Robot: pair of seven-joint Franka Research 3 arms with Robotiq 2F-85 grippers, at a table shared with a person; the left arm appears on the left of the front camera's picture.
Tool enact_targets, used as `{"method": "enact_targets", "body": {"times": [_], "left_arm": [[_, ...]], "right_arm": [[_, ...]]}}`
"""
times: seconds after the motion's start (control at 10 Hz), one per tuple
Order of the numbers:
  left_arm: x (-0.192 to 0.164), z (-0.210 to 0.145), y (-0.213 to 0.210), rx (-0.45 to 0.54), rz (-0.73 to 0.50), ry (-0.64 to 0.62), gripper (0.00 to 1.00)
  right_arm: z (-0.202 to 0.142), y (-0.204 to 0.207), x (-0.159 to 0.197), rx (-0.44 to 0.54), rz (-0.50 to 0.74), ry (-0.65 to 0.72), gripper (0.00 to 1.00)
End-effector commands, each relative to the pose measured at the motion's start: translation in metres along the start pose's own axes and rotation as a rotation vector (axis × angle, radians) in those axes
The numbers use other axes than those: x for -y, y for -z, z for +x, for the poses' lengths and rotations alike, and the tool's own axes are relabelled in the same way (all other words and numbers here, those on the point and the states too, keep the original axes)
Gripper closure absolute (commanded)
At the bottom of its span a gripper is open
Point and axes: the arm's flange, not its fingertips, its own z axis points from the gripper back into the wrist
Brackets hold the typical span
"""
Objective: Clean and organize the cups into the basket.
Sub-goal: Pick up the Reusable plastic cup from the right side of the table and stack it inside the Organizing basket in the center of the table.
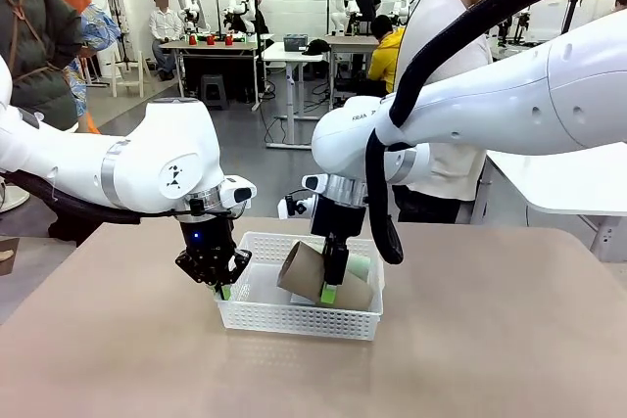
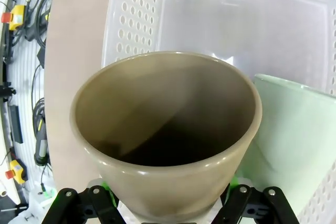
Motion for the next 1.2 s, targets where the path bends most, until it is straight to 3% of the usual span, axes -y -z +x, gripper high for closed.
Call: {"method": "enact_targets", "body": {"times": [0.0, 0.3, 0.5, 0.6, 0.8, 1.1], "left_arm": [[0.000, 0.000, 0.001, 0.000, 0.008, 0.006, 0.96], [0.000, 0.000, 0.001, 0.000, 0.008, 0.006, 0.96], [0.000, 0.000, 0.001, 0.000, 0.008, 0.006, 0.96], [0.000, 0.000, 0.001, 0.000, 0.008, 0.006, 0.96], [0.000, 0.000, 0.001, 0.000, 0.008, 0.006, 0.96], [0.000, 0.000, 0.001, 0.000, 0.008, 0.006, 0.96]], "right_arm": [[0.006, -0.009, -0.002, -0.022, -0.014, 0.007, 0.00], [0.006, -0.024, -0.020, -0.011, -0.058, -0.008, 0.00], [-0.007, -0.052, -0.065, 0.021, -0.192, -0.011, 0.00], [-0.026, -0.071, -0.093, 0.103, -0.268, -0.016, 0.00], [-0.097, -0.092, -0.142, 0.304, -0.346, -0.047, 0.00], [-0.226, -0.073, -0.158, 0.637, -0.308, -0.231, 0.00]]}}
